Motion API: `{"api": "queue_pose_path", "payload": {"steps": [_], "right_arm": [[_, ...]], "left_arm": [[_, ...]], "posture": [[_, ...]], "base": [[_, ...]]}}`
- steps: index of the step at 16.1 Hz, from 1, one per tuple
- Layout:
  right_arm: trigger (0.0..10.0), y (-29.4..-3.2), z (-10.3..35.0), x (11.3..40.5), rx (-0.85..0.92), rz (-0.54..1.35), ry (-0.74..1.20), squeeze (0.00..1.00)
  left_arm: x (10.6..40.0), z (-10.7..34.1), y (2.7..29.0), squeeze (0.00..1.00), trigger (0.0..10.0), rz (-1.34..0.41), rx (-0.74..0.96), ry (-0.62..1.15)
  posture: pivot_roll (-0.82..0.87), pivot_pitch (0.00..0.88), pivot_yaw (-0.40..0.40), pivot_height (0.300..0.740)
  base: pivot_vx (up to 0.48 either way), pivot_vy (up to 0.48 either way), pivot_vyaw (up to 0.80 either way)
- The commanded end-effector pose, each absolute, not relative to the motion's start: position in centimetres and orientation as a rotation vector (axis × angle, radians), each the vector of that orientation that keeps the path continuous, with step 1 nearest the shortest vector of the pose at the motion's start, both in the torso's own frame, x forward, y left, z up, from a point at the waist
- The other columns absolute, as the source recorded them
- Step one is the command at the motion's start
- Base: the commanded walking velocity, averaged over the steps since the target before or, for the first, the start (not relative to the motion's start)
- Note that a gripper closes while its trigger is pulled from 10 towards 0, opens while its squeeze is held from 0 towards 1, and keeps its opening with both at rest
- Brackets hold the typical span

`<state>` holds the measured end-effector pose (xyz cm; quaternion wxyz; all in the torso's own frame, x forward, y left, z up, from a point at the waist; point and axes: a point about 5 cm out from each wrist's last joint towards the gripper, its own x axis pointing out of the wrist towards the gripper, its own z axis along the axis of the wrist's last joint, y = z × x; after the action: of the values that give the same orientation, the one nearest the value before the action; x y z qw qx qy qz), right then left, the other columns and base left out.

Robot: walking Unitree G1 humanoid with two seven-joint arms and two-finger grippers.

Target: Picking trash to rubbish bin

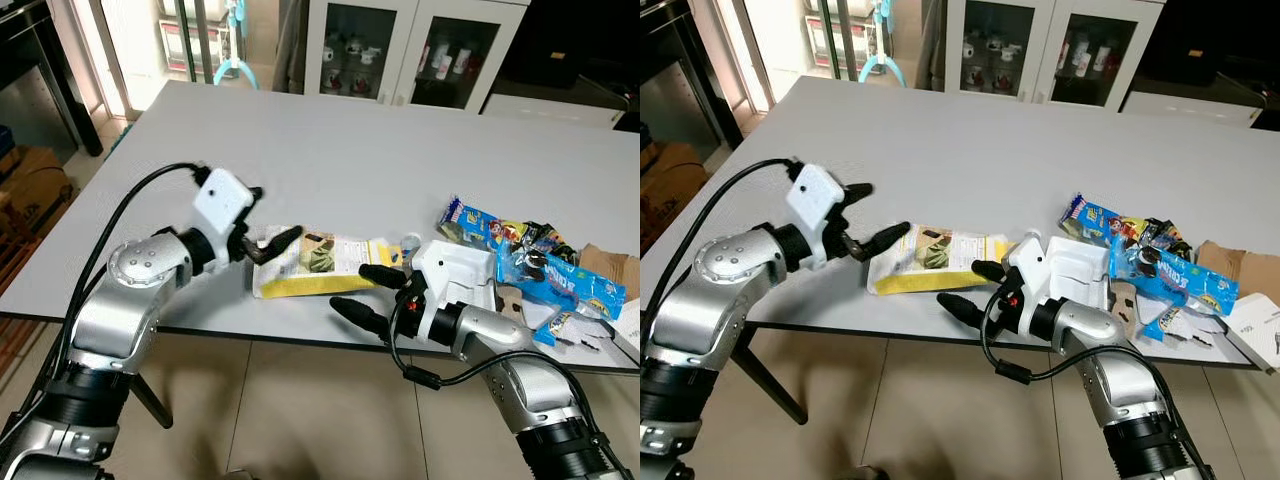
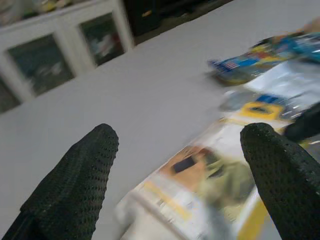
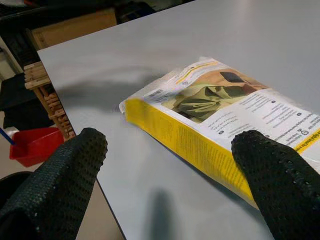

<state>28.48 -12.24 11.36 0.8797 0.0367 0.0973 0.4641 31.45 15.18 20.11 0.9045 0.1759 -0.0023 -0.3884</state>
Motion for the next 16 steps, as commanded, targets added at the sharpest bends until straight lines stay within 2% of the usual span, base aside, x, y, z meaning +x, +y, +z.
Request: {"api": "queue_pose_path", "payload": {"steps": [1,4,6,9,16], "right_arm": [[10.0,-12.5,11.5,28.8,0.063,0.949,0.19,0.0],[10.0,-12.5,11.5,29.0,0.063,0.942,0.189,0.0],[10.0,-12.7,11.7,29.3,0.058,0.918,0.178,0.0],[10.0,-13.5,12.5,30.6,0.065,0.807,0.133,0.0],[10.0,-15.3,14.6,32.3,-0.004,0.626,0.054,0.0]], "left_arm": [[30.8,20.6,14.1,0.0,10.0,-0.906,0.379,-0.035],[29.1,21.5,12.6,0.0,10.0,-1.081,0.397,-0.039],[28.7,20.8,12.4,0.0,10.0,-1.14,0.519,0.024],[29.3,18.7,12.0,0.0,10.0,-1.127,0.679,0.096],[29.9,17.4,11.7,0.0,10.0,-1.092,0.762,0.117]], "posture": [[0.03,0.036,-0.063,0.74],[0.03,0.034,-0.061,0.74],[0.03,0.029,-0.055,0.74],[0.02,0.025,-0.049,0.74],[0.02,0.025,-0.048,0.74]], "base": [[0.0,0.0,0.0],[0.0,0.0,0.0],[0.0,0.0,0.0],[0.0,0.0,0.0],[0.0,0.0,0.0]]}}
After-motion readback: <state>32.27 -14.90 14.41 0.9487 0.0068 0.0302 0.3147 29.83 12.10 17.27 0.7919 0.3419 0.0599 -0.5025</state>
